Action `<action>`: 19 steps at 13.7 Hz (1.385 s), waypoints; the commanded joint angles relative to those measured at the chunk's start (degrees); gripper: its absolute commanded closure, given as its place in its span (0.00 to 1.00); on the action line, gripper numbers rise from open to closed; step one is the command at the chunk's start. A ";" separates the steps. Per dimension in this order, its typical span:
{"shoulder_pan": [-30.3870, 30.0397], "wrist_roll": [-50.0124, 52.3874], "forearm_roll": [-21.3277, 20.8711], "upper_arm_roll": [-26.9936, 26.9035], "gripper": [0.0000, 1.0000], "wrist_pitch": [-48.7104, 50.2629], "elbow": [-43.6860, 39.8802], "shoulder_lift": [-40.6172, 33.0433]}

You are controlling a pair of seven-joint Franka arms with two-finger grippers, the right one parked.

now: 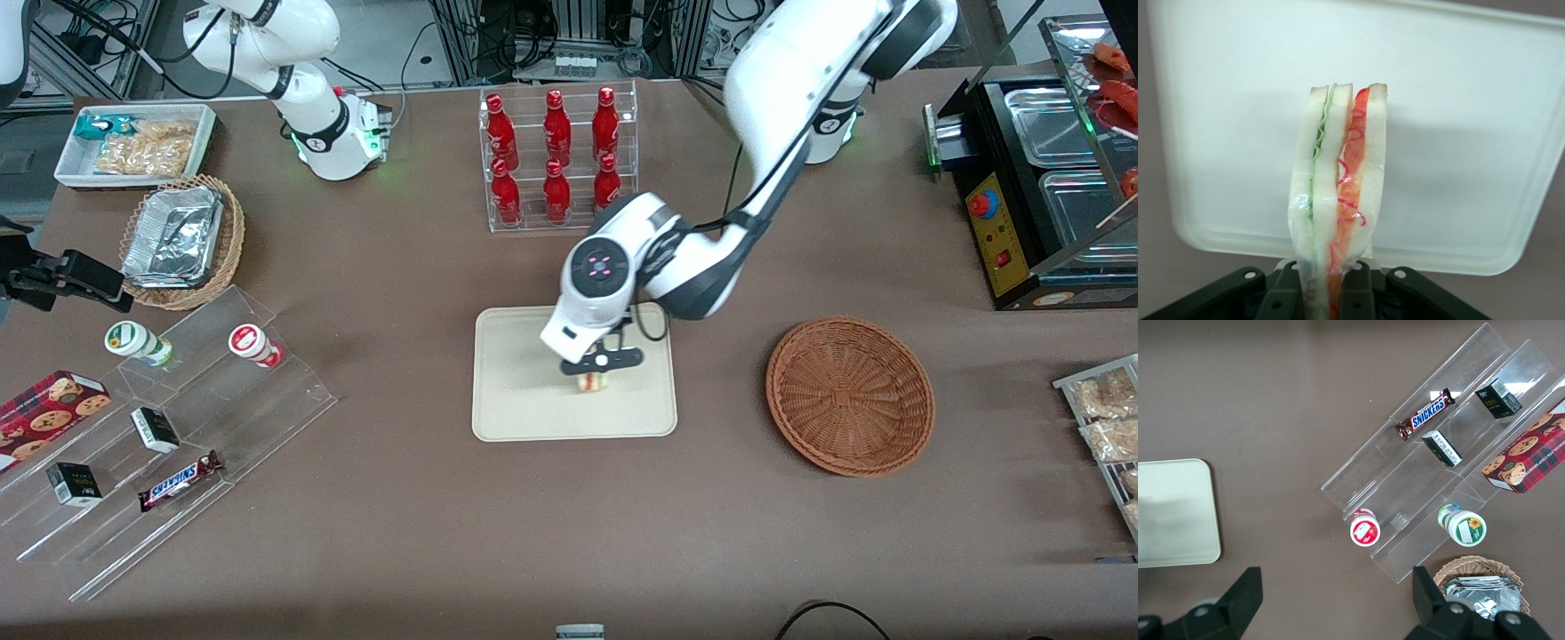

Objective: Place sandwich from basket to tray
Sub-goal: 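Lift the sandwich and carry it over the cream tray, then lower the sandwich onto the tray and open the left gripper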

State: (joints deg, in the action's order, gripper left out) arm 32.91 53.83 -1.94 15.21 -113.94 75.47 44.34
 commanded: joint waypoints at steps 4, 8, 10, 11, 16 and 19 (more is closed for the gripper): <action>1.80 1.98 -4.30 -0.27 0.84 -0.05 -9.11 8.65; 1.80 1.80 -4.48 -0.27 0.73 0.03 -9.02 8.66; 1.80 2.33 -4.48 -0.36 0.48 0.03 -9.11 8.22; 1.72 2.25 -4.57 -0.36 0.12 0.21 -9.11 7.96; 1.28 1.98 -6.67 -2.11 0.00 4.23 -8.94 1.83; -0.39 1.19 -6.68 -4.13 0.00 10.28 -7.71 -5.72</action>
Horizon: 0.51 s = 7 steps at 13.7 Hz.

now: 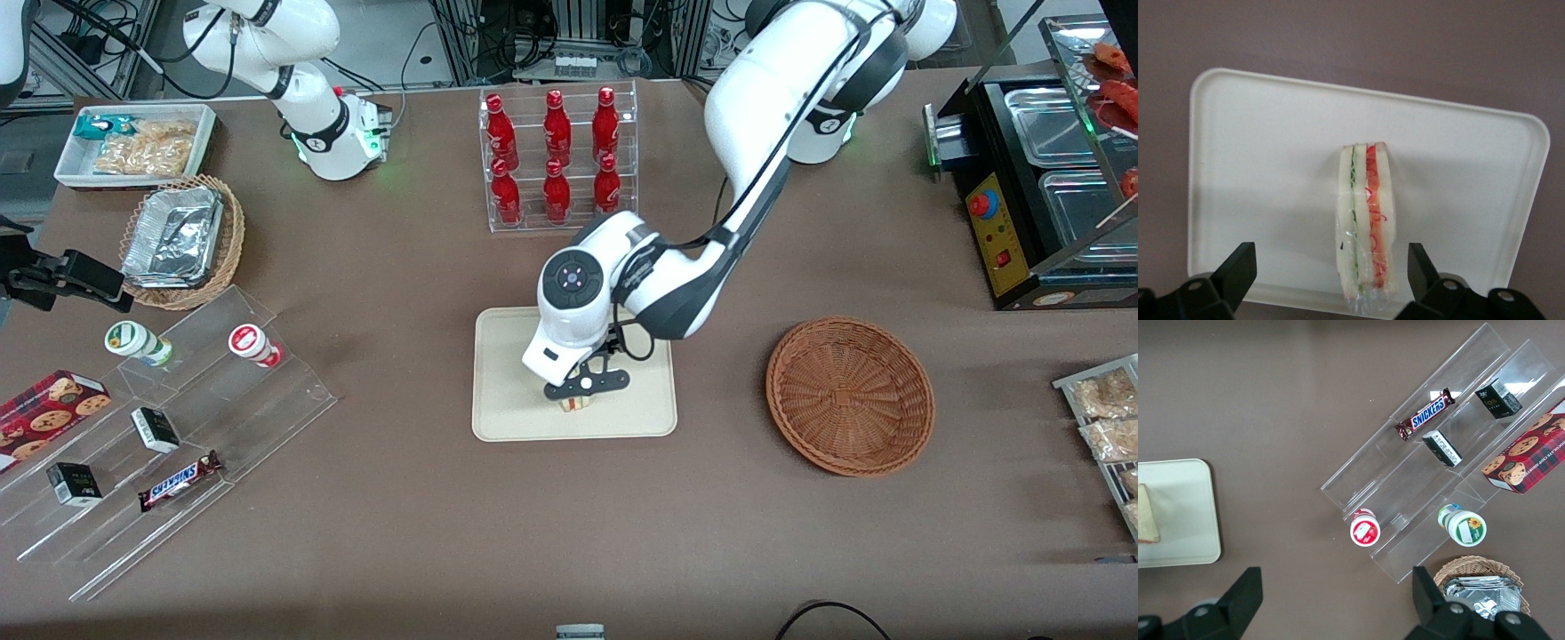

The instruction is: Place sandwich from basket to tray

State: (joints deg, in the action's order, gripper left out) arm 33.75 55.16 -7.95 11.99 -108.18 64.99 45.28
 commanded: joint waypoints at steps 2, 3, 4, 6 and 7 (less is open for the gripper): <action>-4.90 -6.34 -0.58 -1.36 0.00 12.60 6.44 -14.30; -7.71 -11.16 -0.40 -1.27 0.00 15.51 9.25 -19.04; -10.43 -13.91 -0.05 -1.27 0.00 17.28 11.28 -22.30; -15.36 -19.53 -0.14 -1.27 0.00 21.94 13.93 -28.11; -18.78 -24.69 0.12 -1.27 0.00 24.74 14.81 -30.66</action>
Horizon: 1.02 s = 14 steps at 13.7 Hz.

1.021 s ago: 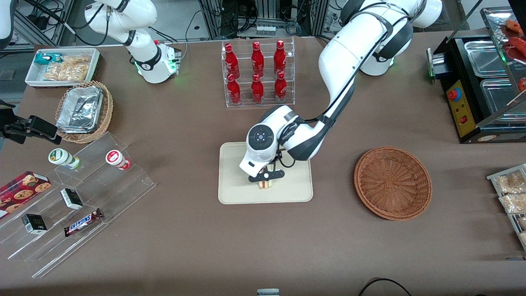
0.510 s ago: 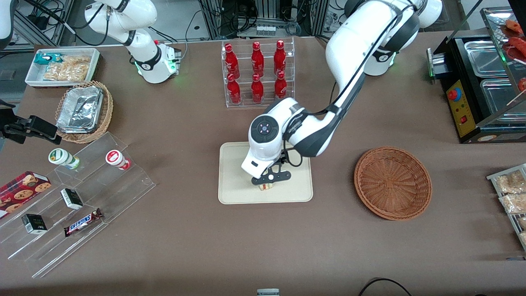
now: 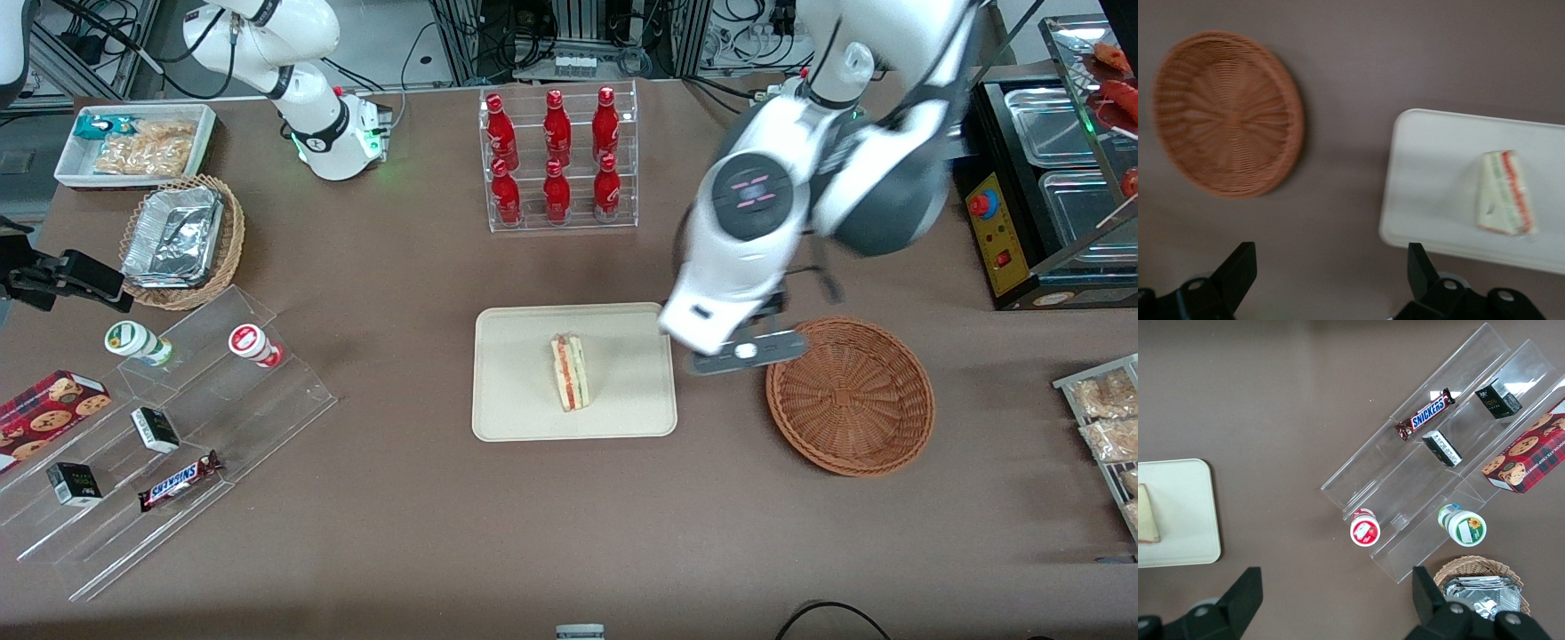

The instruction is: Place sandwich from basket to tray

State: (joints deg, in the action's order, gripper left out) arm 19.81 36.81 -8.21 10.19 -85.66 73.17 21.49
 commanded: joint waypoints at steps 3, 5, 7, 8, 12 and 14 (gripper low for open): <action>-13.45 -17.37 2.31 0.53 0.00 7.25 9.52 -12.77; -17.24 -19.31 2.58 0.53 0.00 7.97 13.99 -17.43; -19.62 -21.78 2.67 0.53 0.00 7.62 18.92 -22.00; -20.33 -21.78 2.67 0.45 0.00 7.62 19.72 -23.07; -21.92 -25.65 2.76 0.44 0.00 9.02 21.05 -26.24; -21.92 -25.39 2.76 0.44 0.00 8.59 20.26 -25.63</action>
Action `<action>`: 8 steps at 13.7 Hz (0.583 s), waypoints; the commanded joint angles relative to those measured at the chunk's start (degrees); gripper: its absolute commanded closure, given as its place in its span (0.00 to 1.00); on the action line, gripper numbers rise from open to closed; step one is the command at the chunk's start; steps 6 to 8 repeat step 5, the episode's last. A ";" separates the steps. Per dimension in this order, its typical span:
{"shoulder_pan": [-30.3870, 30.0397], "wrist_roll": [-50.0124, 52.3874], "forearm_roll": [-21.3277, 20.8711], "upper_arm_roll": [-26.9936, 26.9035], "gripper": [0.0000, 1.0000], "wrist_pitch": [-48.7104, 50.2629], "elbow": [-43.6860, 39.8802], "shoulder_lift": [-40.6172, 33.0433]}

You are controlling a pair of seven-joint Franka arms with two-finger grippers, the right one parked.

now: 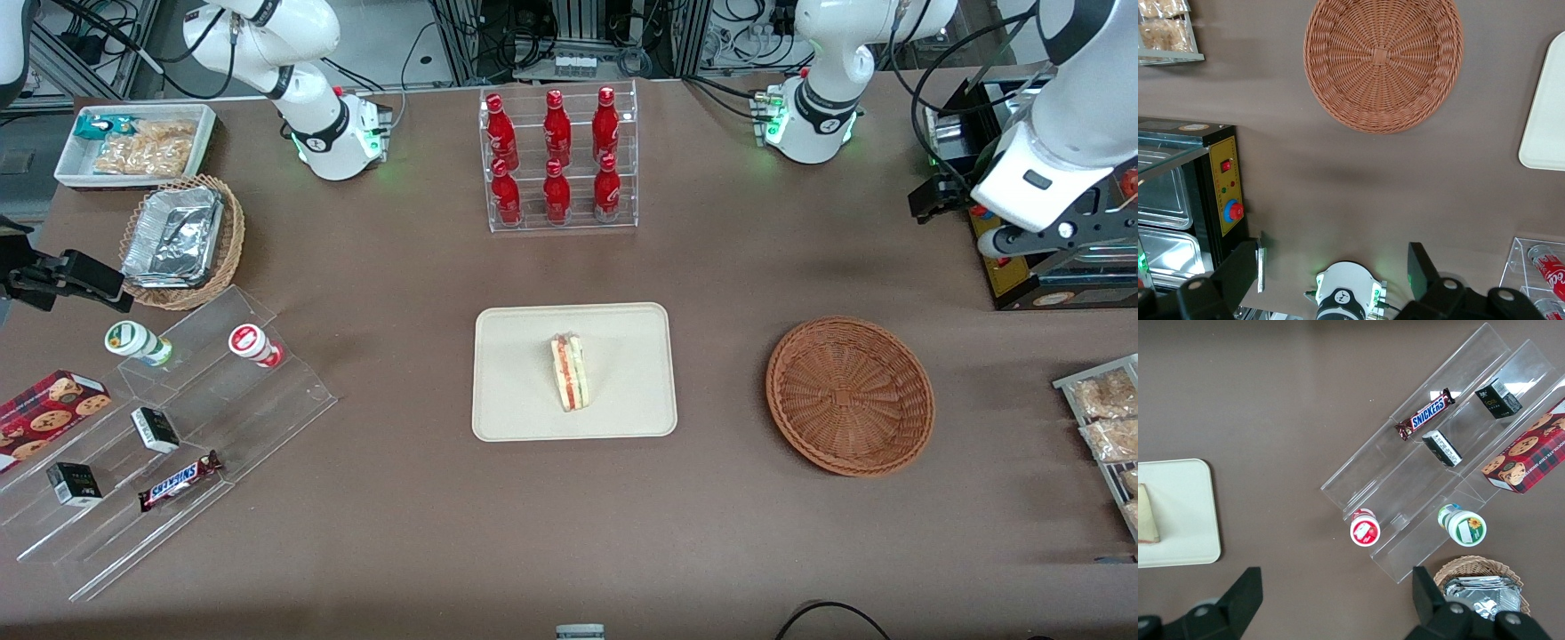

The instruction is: Place sandwich from basket to tray

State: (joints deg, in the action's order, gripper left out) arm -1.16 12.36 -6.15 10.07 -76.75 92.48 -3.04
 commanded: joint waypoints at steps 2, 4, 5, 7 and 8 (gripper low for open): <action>-0.87 -0.94 0.88 0.66 0.00 -0.34 -0.80 0.05; -0.87 -1.20 0.79 0.66 0.00 -0.25 -1.08 0.05; -0.87 -1.11 0.79 0.66 0.00 -0.07 -0.99 -0.04; -0.87 -1.11 0.79 0.66 0.00 -0.07 -0.99 -0.04; -0.87 -1.11 0.79 0.66 0.00 -0.07 -0.99 -0.04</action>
